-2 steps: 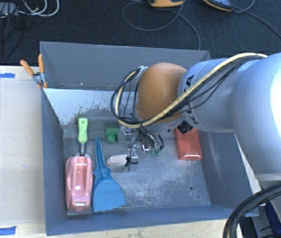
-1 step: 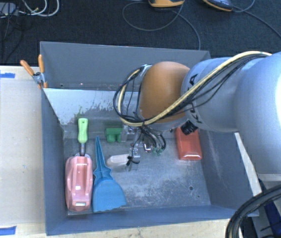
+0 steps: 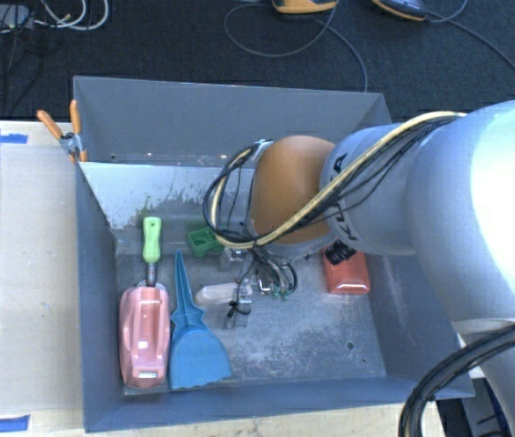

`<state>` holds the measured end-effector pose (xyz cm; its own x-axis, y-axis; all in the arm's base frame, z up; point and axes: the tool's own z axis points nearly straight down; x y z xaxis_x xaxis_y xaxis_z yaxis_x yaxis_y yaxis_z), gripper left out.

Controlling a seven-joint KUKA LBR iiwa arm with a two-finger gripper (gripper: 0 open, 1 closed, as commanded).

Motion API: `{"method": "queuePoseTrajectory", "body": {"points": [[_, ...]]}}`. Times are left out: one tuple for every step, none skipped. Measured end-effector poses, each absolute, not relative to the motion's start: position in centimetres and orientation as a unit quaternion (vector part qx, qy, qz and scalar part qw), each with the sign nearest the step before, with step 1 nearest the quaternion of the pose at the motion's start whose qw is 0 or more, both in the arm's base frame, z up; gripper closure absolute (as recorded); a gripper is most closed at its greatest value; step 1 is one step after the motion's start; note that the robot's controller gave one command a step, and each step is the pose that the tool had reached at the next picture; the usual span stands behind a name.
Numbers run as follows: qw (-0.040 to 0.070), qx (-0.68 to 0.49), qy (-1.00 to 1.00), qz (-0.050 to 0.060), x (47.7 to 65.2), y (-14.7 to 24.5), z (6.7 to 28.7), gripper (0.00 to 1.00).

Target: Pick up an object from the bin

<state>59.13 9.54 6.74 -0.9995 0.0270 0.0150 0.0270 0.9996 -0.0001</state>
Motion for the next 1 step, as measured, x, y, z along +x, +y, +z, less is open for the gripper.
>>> {"method": "queuePoseTrajectory", "body": {"points": [[0.007,0.001,-1.0,0.0,58.6,9.35,6.89,1.0]]}}
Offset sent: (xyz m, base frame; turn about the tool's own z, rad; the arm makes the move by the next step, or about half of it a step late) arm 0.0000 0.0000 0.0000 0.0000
